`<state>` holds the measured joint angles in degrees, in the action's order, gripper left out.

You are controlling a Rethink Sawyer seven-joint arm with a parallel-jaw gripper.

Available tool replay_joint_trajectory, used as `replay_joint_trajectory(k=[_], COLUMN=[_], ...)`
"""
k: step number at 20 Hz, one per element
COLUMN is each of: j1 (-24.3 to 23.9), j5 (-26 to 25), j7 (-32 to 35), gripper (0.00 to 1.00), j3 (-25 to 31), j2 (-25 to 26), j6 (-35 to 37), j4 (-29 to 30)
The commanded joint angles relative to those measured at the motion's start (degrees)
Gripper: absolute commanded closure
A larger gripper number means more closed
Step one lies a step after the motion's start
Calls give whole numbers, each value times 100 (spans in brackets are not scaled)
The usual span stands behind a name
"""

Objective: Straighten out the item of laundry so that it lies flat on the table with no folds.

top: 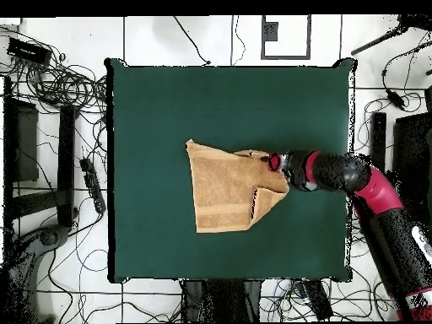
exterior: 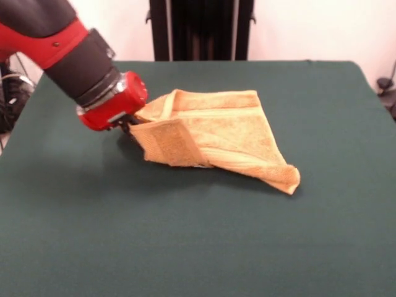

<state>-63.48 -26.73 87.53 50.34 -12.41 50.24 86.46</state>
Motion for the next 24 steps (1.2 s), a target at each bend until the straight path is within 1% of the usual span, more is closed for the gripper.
replay_joint_trajectory(k=[1,6,13,18,24], j1=[304,225,197,72,-71], j5=[431,379,346,261,602], j7=[-1781,-1857,-1876,-1969,-1773], gripper=[100,100,100,100,100], j3=[270,412,508,545,831], j2=[118,238,255,348,560], j6=[1591,1627,1635,1495,1405], j4=[-1326,-1337,-1305,-1166,-1000])
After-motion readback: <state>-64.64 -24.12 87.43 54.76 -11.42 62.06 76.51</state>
